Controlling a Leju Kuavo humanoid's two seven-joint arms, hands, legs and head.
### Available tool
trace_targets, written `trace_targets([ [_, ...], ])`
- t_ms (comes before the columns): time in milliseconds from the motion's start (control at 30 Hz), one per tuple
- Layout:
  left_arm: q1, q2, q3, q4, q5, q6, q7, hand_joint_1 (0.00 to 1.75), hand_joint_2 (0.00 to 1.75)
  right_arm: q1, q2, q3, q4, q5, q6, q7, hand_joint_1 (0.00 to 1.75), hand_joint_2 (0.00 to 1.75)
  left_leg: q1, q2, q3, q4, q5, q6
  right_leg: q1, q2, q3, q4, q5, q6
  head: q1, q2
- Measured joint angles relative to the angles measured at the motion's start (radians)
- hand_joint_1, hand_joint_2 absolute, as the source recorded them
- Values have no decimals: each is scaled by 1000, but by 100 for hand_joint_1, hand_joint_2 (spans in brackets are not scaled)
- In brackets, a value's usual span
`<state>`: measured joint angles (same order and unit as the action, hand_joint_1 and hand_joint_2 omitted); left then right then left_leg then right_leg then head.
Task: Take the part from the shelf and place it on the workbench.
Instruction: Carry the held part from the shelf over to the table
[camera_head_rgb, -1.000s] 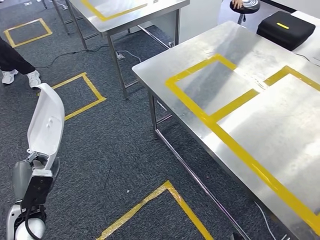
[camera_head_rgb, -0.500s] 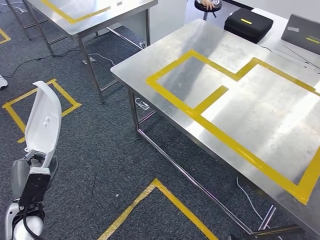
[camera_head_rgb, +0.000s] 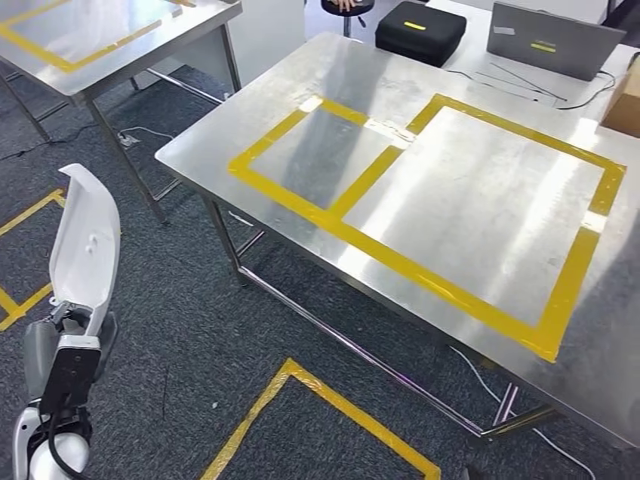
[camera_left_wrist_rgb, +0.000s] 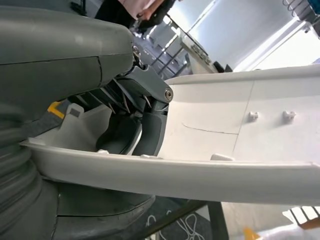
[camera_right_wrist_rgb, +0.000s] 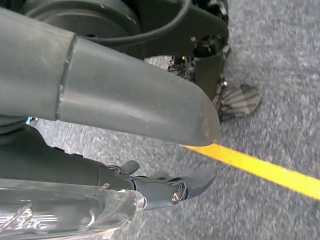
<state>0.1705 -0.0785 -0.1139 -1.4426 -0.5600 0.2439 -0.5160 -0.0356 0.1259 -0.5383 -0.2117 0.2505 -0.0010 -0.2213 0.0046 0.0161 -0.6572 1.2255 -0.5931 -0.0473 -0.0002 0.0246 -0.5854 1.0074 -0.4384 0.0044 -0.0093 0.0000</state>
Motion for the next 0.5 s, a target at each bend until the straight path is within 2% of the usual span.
trace_targets([
  [33, 0, 0, 2, 1, 2, 0, 0, 155, 175, 1, 0, 0, 0, 5, 1, 0, 0, 0, 1, -2, -14, 24, 2, -1, 0, 11, -1, 0, 1, 0, 0, 0],
  [67, 0, 0, 5, 2, 3, 0, 0, 155, 175, 2, 0, 0, 0, 9, 1, 0, 0, 0, 2, -4, -10, 12, 23, 0, -1, 23, -1, 1, 2, 2, 0, 0],
  [100, -1, -1, 8, 2, 3, 0, 0, 155, 175, 2, 0, 0, 0, 14, 3, 0, 0, 0, 4, -10, 10, -33, 57, -1, -3, 35, -1, 1, 3, 4, 0, 0],
  [133, -2, -1, 11, 3, 4, 0, -1, 155, 175, 2, 0, 0, 0, 20, 4, 0, 0, 0, 8, -25, 40, -94, 91, -2, -4, 46, -2, 2, 4, 9, 0, 0],
  [200, -6, -2, 15, 4, 4, 1, -3, 155, 175, 0, 0, 1, 0, 31, 8, 0, 0, 0, 17, -59, 89, -201, 127, 1, -4, 66, -10, 10, 4, 19, -1, 0],
  [233, -8, -5, 17, 4, 5, 3, -5, 155, 175, 1, -1, 4, 0, 39, 11, -1, 0, 0, 19, -71, 98, -225, 128, 4, -2, 71, -15, 14, 4, 18, -2, 0],
  [333, -15, -13, 25, 6, 14, 13, -16, 155, 175, 10, -1, 22, 0, 74, 33, -2, 0, 0, 16, -73, 97, -233, 128, 16, 0, 75, -21, 12, 7, -2, 0, 0],
  [367, -17, -15, 29, 6, 17, 16, -19, 155, 175, 12, -1, 28, 0, 84, 39, -3, 0, 0, 15, -73, 96, -233, 129, 19, -1, 74, -19, 9, 10, -4, 1, 0],
  [500, -24, -20, 41, 6, 21, 21, -24, 155, 175, 10, 0, 47, 0, 97, 47, -4, 0, 0, 10, -73, 95, -232, 132, 30, -5, 72, -14, -2, 17, 12, 1, 0],
])
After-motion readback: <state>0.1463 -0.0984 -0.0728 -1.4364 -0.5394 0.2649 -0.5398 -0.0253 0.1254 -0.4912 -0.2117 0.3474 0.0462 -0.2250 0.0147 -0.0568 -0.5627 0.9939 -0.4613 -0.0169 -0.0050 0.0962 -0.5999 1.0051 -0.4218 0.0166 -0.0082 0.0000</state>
